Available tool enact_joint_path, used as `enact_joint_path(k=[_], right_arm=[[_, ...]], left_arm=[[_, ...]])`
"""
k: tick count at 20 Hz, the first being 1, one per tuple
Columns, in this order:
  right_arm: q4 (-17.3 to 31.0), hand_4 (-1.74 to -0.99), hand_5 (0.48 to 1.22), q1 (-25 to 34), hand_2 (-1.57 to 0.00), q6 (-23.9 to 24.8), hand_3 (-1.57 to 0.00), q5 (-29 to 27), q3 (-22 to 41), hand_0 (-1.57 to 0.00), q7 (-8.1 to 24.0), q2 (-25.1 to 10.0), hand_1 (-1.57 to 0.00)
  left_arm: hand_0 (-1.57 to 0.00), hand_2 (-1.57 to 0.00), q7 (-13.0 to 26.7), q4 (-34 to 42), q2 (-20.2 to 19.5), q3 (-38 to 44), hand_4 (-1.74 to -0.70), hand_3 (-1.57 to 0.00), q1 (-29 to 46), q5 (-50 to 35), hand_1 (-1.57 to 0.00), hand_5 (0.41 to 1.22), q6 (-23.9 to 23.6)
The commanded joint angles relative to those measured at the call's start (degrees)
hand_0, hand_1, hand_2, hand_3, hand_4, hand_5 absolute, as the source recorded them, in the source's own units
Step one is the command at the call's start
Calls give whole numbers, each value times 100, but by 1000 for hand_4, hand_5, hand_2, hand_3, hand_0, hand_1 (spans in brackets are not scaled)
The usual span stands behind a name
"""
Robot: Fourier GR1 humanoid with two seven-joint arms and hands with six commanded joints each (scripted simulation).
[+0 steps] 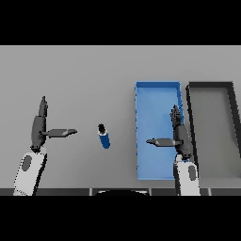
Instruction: Pick up the blue pipe and place it into the blue bin.
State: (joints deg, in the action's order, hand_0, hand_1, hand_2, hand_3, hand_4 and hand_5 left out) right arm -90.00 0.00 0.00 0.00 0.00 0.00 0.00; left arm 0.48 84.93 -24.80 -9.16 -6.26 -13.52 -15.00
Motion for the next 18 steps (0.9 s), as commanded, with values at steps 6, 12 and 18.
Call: enact_joint_path(k=[6,12,18], right_arm=[[175,-1254,598,204,1,28,1,-7,-66,1,79,-19,1],[-428,-1241,594,-415,1,-283,1,944,530,1,-199,-763,1],[-431,-1228,601,-430,1,-351,1,955,565,1,-260,-807,1]], left_arm=[[1,1,-8,-162,31,24,-1186,1,-195,7,1,605,11],[1,1,-772,-353,-843,-198,-1183,1,96,-268,1,603,1912],[1,1,-796,118,-1176,-644,-1181,1,253,-260,1,584,2747]])
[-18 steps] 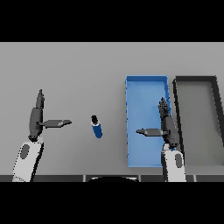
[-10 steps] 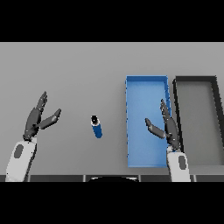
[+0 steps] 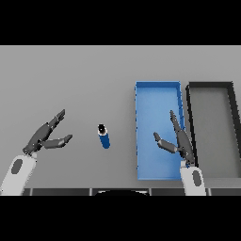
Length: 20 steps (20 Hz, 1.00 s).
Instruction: Pick up the blue pipe and place it into the blue bin.
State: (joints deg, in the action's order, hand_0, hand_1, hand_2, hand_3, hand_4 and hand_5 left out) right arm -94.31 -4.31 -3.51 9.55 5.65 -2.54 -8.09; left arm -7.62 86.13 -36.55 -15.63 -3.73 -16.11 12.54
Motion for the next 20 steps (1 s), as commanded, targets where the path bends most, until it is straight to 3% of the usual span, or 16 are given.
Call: enact_joint_path(k=[1,5,9,15,20], right_arm=[[20,-1232,604,38,1,-23,1,-31,-6,1,-51,1,1],[22,-1266,633,113,1,-126,1,-158,-37,1,-153,-22,1],[38,-1290,646,87,1,-121,1,-132,-7,1,-52,20,1],[-11,-1305,652,48,1,-114,1,-153,-25,1,-10,25,1],[-93,-1320,655,-86,1,-93,1,-101,28,1,-125,66,1]], left_arm=[[1,1,71,84,-36,-79,-1187,1,53,-12,1,573,106],[1,1,367,464,-15,-459,-1196,1,106,117,1,523,293],[1,1,592,449,362,-904,-1207,1,-43,407,1,494,355],[1,1,287,254,1036,-1302,-1220,1,-141,999,1,495,-12],[1,1,298,-245,1598,-1340,-1220,1,-500,1075,1,502,-175]])
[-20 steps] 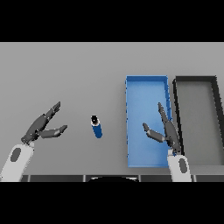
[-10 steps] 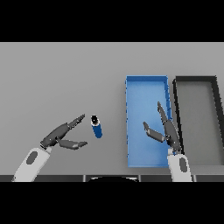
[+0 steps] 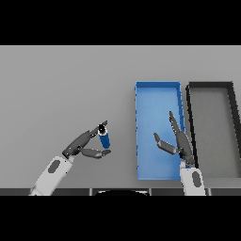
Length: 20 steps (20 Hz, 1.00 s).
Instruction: Pick up the blue pipe and place it into the blue bin.
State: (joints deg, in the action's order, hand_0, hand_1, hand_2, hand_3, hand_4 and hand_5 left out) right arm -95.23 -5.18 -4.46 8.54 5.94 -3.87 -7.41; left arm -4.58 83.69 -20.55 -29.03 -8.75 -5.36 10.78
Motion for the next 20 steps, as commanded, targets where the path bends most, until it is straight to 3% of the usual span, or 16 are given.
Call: enact_joint_path(k=[1,4,7,9,10,11,12,14,17,20], right_arm=[[-47,-1318,657,33,1,6,1,-6,-52,1,45,-73,1],[32,-1326,665,47,1,-21,1,-35,-67,1,144,-72,1],[44,-1319,664,46,1,-59,1,-54,-83,1,143,-109,1],[23,-1322,664,62,1,-23,1,-48,-93,1,148,-94,1],[-17,-1320,664,34,1,-29,1,-67,-89,1,125,-85,1],[-61,-1319,663,-5,1,-5,1,-18,-27,1,93,-33,1],[-28,-1322,666,38,1,-14,1,-38,-66,1,101,-65,1],[-21,-1313,665,76,1,14,1,-18,-89,1,152,-90,1],[56,-1307,666,85,1,-20,1,-35,-114,1,175,-124,1],[116,-1288,664,152,1,2,1,48,-65,1,175,-101,1]], left_arm=[[1,1,-40,-182,124,-38,-1212,1,-48,68,1,499,-27],[1,1,-157,-618,343,-117,-1162,1,-315,396,1,490,-183],[1,1,-286,-762,589,-132,-1190,1,-372,226,1,512,-47],[1,-79,-295,-841,749,-83,-1240,-69,-426,46,1,566,31],[-3,-208,-306,-853,798,-38,-1275,-197,-461,-4,-89,607,5],[-93,-390,-217,-895,847,-14,-1306,-472,-460,-77,-246,730,17],[-340,-626,-227,-911,950,-30,-1389,-692,-388,-131,-501,828,5],[-783,-966,-269,-983,1086,-3,-1509,-979,-434,-169,-886,969,34],[-1168,-1261,-314,-830,1009,-87,-1617,-1250,-311,-100,-1220,1092,19],[-1364,-1412,-408,-751,1044,-147,-1670,-1381,-351,-24,-1391,1155,-62]])
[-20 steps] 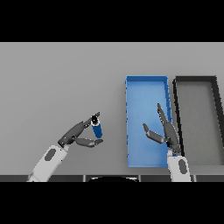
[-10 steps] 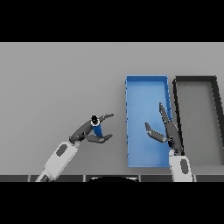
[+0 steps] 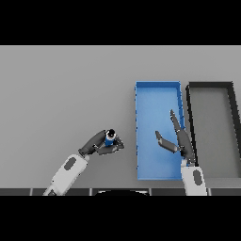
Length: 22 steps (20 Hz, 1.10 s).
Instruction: Pick up the blue pipe and place it into the blue bin.
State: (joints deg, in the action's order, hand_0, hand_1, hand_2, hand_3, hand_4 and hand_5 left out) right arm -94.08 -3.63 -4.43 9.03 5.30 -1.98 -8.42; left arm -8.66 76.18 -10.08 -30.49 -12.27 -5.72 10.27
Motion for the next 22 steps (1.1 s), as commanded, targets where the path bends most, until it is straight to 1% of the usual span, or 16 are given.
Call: enact_joint_path(k=[1,2,3,5,6,7,8,9,11,13,15,16,18,21,22], right_arm=[[10,-1281,663,35,1,16,1,12,-55,1,-5,-73,1],[-35,-1281,662,-32,1,-4,1,-3,-1,1,-68,-13,1],[-95,-1279,656,-74,1,-25,1,-58,-22,1,-63,-18,1],[-54,-1280,660,-16,1,-6,1,-16,-9,1,-91,-11,1],[-52,-1280,663,-13,1,-1,1,-3,-26,1,-74,-42,1],[-22,-1275,666,-35,1,38,1,92,-11,1,-61,-69,1],[-12,-1277,673,-43,1,45,1,138,45,1,-44,-24,1],[-14,-1278,678,-5,1,24,1,134,31,1,-97,-60,1],[-56,-1275,683,-41,1,50,1,141,-13,1,-114,-114,1],[18,-1274,686,-3,1,30,1,123,-25,1,-105,-113,1],[18,-1273,688,-32,1,6,1,69,-56,1,-218,-128,1],[15,-1273,688,-17,1,-26,1,82,-33,1,-227,-146,1],[6,-1269,688,4,1,-54,1,86,-22,1,-224,-172,1],[-69,-1255,688,27,1,-78,1,63,0,1,-199,-164,1],[-49,-1250,688,-5,1,-62,1,78,-2,1,-191,-158,1]], left_arm=[[-1406,-1444,-38,79,-4,8,-1681,-1404,25,-25,-1427,1168,-20],[-1439,-1470,-18,171,37,-13,-1690,-1419,-32,-4,-1456,1179,-67],[-1465,-1490,-118,295,45,-15,-1698,-1430,-26,-27,-1479,1187,-79],[-1503,-1519,-186,386,119,-31,-1710,-1445,-136,-48,-1512,1199,-75],[-1517,-1529,-265,578,145,-71,-1714,-1447,-121,-85,-1524,1204,-59],[-1528,-1538,-154,691,200,-69,-1717,-1449,-220,-152,-1533,1207,-62],[-1536,-1544,-21,808,204,-60,-1719,-1450,-313,-214,-1541,1210,-43],[-1543,-1550,152,950,199,-37,-1720,-1450,-408,-284,-1547,1212,-50],[-1553,-1557,321,1118,202,-137,-1723,-1449,-384,-288,-1556,1215,-19],[-1560,-1562,467,1240,208,-132,-1725,-1447,-462,-351,-1561,1217,-11],[-1564,-1565,602,1335,174,-134,-1727,-1443,-486,-396,-1565,1219,-2],[-1565,-1567,732,1311,208,-140,-1728,-1441,-569,-403,-1566,1219,-5],[-1567,-1568,767,1366,97,-180,-1728,-1440,-431,-362,-1568,1219,6],[-1569,-1570,728,1319,136,-214,-1730,-1442,-453,-294,-1569,1219,-11],[-1569,-1570,781,1338,126,-186,-1730,-1443,-476,-320,-1570,1220,-34]])
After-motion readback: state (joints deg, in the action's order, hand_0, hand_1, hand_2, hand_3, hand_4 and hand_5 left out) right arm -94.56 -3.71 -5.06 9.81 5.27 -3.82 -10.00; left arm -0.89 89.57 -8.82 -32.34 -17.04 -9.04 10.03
